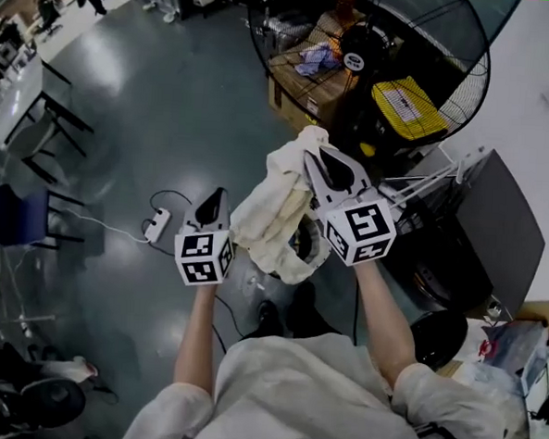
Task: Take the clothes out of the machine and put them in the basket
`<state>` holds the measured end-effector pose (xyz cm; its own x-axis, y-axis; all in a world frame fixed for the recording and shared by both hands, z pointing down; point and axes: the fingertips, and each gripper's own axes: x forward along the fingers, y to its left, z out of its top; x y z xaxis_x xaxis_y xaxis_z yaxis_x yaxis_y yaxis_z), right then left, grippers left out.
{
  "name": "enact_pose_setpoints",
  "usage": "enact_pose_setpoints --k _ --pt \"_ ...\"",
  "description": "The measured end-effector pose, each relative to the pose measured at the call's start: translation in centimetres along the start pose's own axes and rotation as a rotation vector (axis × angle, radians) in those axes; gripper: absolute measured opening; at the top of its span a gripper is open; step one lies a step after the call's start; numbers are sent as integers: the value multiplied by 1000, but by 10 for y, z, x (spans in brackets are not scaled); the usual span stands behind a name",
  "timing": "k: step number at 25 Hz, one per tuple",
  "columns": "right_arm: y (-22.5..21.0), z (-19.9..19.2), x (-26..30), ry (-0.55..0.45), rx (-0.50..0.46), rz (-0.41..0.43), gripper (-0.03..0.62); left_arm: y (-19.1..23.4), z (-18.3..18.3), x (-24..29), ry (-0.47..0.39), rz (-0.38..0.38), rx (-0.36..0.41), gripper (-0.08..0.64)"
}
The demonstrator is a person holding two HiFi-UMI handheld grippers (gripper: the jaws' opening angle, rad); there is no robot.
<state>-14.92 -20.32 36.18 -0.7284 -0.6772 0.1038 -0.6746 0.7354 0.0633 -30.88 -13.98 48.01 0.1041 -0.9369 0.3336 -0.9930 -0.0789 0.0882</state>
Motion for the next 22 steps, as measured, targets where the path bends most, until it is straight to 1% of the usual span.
enact_pose_setpoints --k 2,5,8,11,16,19,22 --pt "-6 -13 4 24 6 6 61 1 -7 7 20 10 -6 18" --pt "-19 -44 6 76 26 25 61 -6 -22 22 55 20 -14 18" --pt "-23 -84 9 138 49 61 61 -15 -41 39 93 26 -27 18" --pt "-15 -133 15 219 70 106 61 -18 -64 49 128 34 -35 18" --pt "10 -234 34 358 71 170 62 -6 -115 58 174 63 -87 18" --pt "16 -307 47 437 79 177 63 4 -153 64 200 83 -113 18" --pt "21 -389 52 534 102 175 63 11 -194 70 217 99 -143 18"
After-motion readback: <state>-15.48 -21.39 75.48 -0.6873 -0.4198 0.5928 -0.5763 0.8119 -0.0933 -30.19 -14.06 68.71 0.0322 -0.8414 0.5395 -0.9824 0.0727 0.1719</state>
